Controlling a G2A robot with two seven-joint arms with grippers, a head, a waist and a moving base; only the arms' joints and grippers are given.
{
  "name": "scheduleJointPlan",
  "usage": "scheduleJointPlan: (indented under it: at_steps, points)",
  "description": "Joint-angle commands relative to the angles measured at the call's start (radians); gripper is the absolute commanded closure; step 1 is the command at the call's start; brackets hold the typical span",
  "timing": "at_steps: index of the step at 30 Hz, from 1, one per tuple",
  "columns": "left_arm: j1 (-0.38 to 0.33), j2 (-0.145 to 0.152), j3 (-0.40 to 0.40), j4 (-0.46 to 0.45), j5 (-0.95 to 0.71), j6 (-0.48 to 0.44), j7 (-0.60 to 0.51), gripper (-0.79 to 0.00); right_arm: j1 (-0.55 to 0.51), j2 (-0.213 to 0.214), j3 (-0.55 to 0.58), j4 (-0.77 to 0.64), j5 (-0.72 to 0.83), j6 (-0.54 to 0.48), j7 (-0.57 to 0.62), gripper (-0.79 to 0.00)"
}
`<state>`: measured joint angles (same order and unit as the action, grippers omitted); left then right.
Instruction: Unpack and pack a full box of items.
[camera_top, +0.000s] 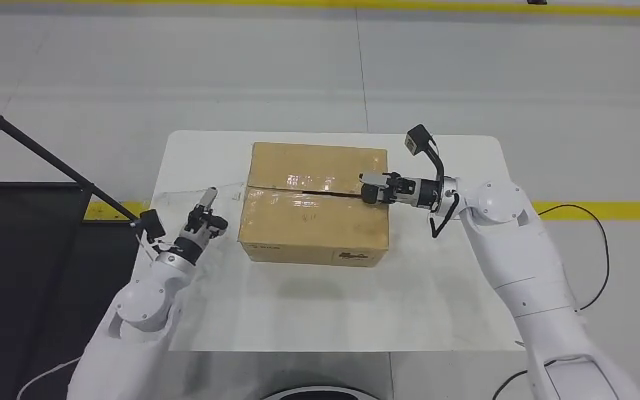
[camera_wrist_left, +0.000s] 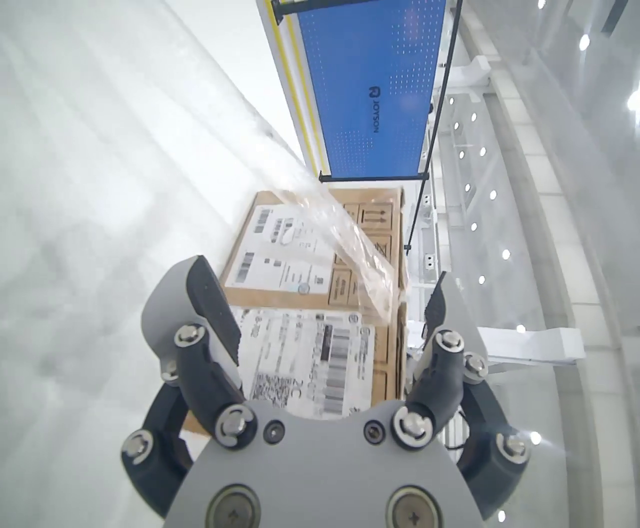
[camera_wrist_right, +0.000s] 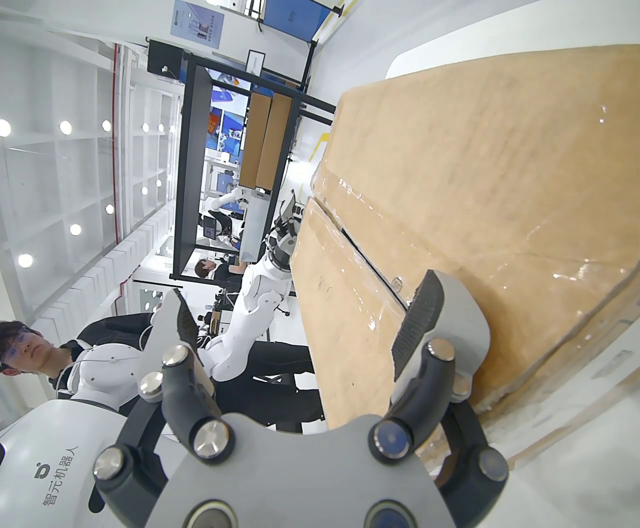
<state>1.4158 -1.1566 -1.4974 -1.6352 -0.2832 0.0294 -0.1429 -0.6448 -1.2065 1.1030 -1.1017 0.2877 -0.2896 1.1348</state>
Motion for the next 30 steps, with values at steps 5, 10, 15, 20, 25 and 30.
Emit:
scheduleJointPlan:
  at_steps: [5,10,15,20,25,30]
  points:
    - [-0.145,-0.021,0.048,0.148,-0.088,-0.008,0.043,-0.785,0.000,0.000,0.000,0.000,0.000,0.000,0.000,-0.785]
    - [-0.206,-0.028,0.057,0.209,-0.074,-0.036,0.067,-0.785,0.000,0.000,0.000,0.000,0.000,0.000,0.000,-0.785]
    - [-0.197,-0.027,0.027,0.189,-0.036,-0.081,0.113,-0.785,0.000,0.000,0.000,0.000,0.000,0.000,0.000,-0.785]
    - [-0.165,-0.024,-0.009,0.122,0.031,-0.111,0.153,-0.785,0.000,0.000,0.000,0.000,0.000,0.000,0.000,-0.785]
    - [-0.135,-0.023,-0.035,0.036,0.072,-0.130,0.175,-0.785,0.000,0.000,0.000,0.000,0.000,0.000,0.000,-0.785]
    - [-0.110,-0.024,-0.048,-0.041,0.093,-0.130,0.170,-0.785,0.000,0.000,0.000,0.000,0.000,0.000,0.000,-0.785]
